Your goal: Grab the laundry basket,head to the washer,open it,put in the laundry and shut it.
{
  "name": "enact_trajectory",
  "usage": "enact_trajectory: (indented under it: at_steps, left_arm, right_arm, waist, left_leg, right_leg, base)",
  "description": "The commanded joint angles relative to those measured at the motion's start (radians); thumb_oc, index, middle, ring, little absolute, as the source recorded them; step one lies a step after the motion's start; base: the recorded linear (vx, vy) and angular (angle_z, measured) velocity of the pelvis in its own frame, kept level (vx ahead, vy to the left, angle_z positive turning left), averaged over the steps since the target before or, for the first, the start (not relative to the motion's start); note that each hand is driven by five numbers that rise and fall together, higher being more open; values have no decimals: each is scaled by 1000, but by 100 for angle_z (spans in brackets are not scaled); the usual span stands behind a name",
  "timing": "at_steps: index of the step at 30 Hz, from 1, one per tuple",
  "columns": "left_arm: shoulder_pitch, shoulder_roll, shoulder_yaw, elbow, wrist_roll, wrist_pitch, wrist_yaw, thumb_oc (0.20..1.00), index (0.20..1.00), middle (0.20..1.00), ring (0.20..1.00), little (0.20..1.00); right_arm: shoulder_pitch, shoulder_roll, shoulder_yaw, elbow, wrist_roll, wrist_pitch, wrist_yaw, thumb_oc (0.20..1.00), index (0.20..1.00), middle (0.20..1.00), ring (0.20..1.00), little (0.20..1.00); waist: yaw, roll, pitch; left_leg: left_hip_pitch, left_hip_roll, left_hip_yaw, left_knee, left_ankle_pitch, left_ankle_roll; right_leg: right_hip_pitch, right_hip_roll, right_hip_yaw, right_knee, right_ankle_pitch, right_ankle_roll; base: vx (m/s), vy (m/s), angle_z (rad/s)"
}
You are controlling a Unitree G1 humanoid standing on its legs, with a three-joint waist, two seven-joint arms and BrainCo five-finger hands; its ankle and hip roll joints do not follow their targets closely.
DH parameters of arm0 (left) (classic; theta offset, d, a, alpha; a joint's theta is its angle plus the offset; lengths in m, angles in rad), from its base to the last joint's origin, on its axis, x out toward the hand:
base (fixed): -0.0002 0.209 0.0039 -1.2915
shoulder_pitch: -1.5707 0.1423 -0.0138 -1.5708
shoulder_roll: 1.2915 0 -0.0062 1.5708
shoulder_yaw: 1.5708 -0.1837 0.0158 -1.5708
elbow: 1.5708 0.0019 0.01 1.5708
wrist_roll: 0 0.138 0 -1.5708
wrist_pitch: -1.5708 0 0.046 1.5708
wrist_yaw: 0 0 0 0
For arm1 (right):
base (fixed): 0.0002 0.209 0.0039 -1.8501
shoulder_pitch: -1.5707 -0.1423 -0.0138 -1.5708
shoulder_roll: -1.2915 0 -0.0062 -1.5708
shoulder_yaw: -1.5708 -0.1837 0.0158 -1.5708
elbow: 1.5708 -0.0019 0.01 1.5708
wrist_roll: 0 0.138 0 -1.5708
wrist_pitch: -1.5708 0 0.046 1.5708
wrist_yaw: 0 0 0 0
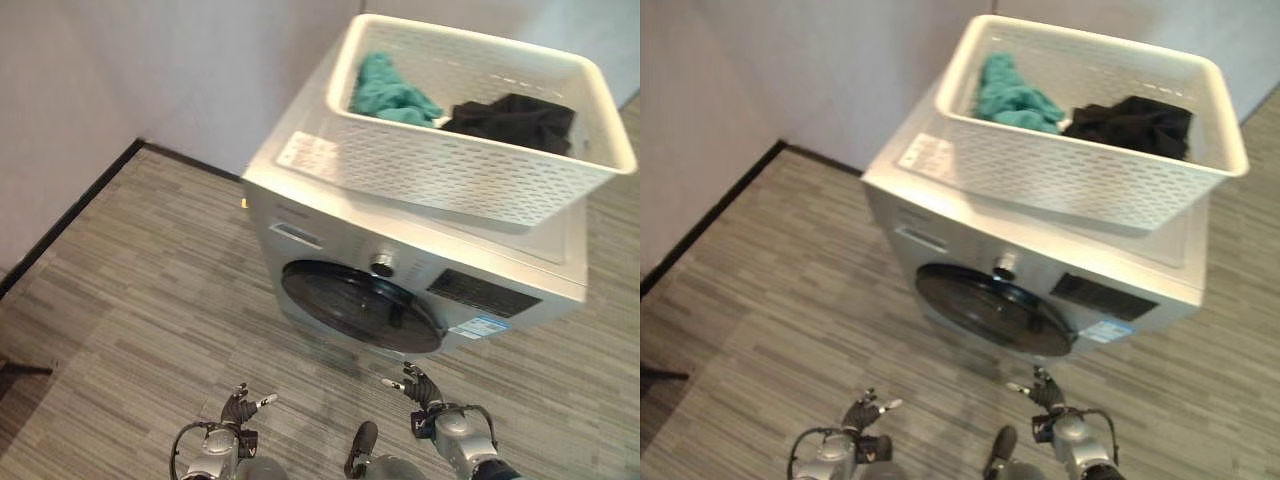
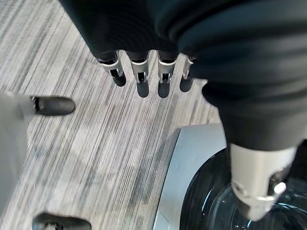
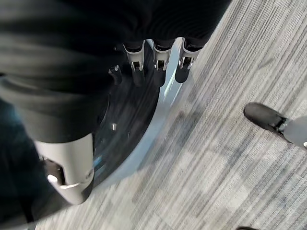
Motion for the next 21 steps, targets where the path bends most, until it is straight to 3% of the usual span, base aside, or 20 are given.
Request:
enact_trajectory:
  at_steps: [1,4,12,21]
  left_arm:
    - [30,16,-10,3,25,-11,-14,1000,1000,1000,1000,1000]
    - [55,30,13,-7,14,-10,-9,1000,1000,1000,1000,1000]
    - [79,15,61,49,-27,-8,-8,1000,1000,1000,1000,1000]
    - [59,23,45,19,-86,-26,-8,1000,1000,1000,1000,1000]
  right_arm:
    - [-20,-53,-63,-50,-48,-14,-36,1000,1000,1000,1000,1000]
    - [-27,-113,-110,-85,-107,3,-72,1000,1000,1000,1000,1000]
    - [-35,-187,-205,-162,-143,0,-126,1000,1000,1000,1000,1000]
    - [-190,-302,-233,-65,-111,-14,-155,1000,1000,1000,1000,1000]
  waist:
    - [18,0,-25]
    - [16,-7,-17]
    - [2,-17,-14]
    - [7,1,53]
  left_leg:
    - [-24,12,-14,40,23,41]
    - [-10,-9,-17,32,-9,55]
    - [-14,-35,-14,4,-20,66]
    - [-125,-56,-47,4,23,69]
  right_leg:
    - [-80,-50,75,70,-51,42]
    - [-85,-63,93,73,-33,53]
    - [-117,-77,121,77,-11,70]
    - [-187,-85,125,57,25,76]
  base:
    - [-19,55,3]
    - [-12,36,-8]
    - [-22,28,-11]
    - [-109,-4,4]
